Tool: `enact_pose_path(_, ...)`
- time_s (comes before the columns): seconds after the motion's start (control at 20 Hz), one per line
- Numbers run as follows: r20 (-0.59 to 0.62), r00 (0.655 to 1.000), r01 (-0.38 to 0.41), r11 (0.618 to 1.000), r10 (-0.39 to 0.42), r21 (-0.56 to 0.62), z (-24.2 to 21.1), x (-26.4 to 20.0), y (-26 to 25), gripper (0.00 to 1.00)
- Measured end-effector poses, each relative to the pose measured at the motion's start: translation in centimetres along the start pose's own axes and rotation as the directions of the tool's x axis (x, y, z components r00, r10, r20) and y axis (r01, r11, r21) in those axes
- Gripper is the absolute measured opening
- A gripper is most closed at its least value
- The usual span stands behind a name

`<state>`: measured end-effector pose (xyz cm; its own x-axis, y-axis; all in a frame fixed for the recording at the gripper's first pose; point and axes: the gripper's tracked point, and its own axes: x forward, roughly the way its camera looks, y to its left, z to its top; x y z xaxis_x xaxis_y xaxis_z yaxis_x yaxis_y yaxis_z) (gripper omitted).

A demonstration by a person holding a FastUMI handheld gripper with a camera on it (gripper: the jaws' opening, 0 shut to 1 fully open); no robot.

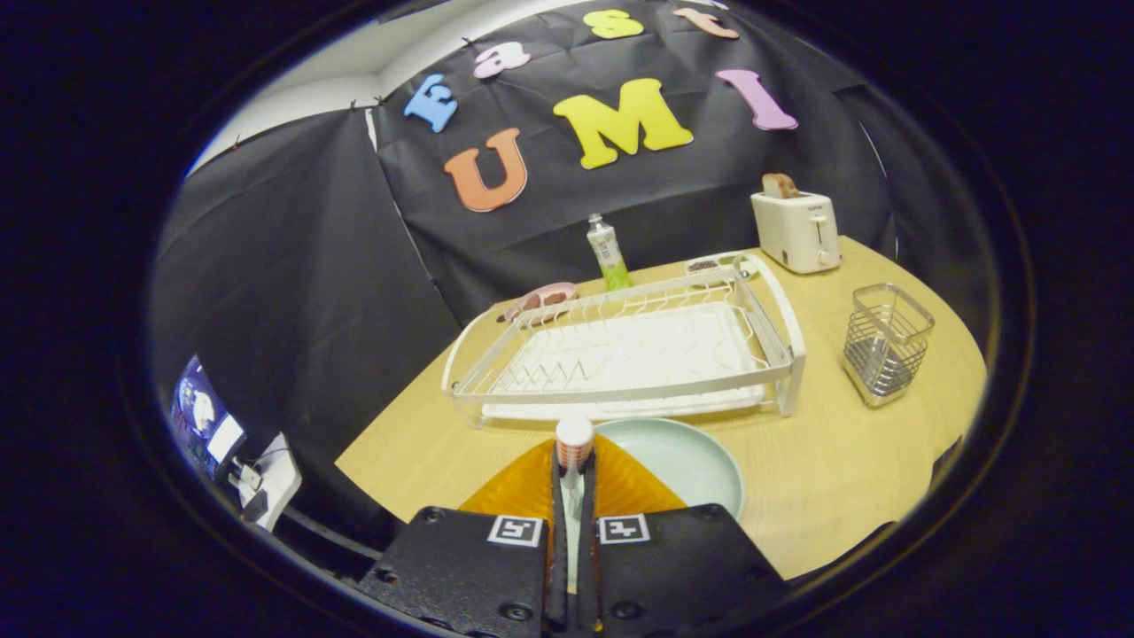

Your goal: Take the plate from the dish rack, then take the spoon from the basket and place it into the plate.

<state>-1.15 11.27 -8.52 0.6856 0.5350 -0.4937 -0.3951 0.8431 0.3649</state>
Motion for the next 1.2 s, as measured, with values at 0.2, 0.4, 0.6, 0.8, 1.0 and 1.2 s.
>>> enact_pose_path(0.2,0.018,0.999,0.032,0.999,-0.032,0.006,0.3,0.7,-0.6,0.24)
enact_pose_path(0.4,0.066,0.993,0.103,0.994,-0.101,-0.025,1.2,0.5,-1.7,0.71)
enact_pose_path(0.6,0.136,0.979,0.158,0.987,-0.150,-0.043,2.5,-0.6,-2.4,0.96)
enact_pose_path(0.8,0.232,0.953,0.219,0.973,-0.197,-0.070,4.3,-2.4,-2.6,1.00)
enact_pose_path(1.0,0.366,0.894,0.316,0.943,-0.259,-0.105,6.2,-5.0,-2.1,1.00)
enact_pose_path(1.2,0.476,0.825,0.393,0.915,-0.305,-0.095,7.6,-7.7,-0.7,1.00)
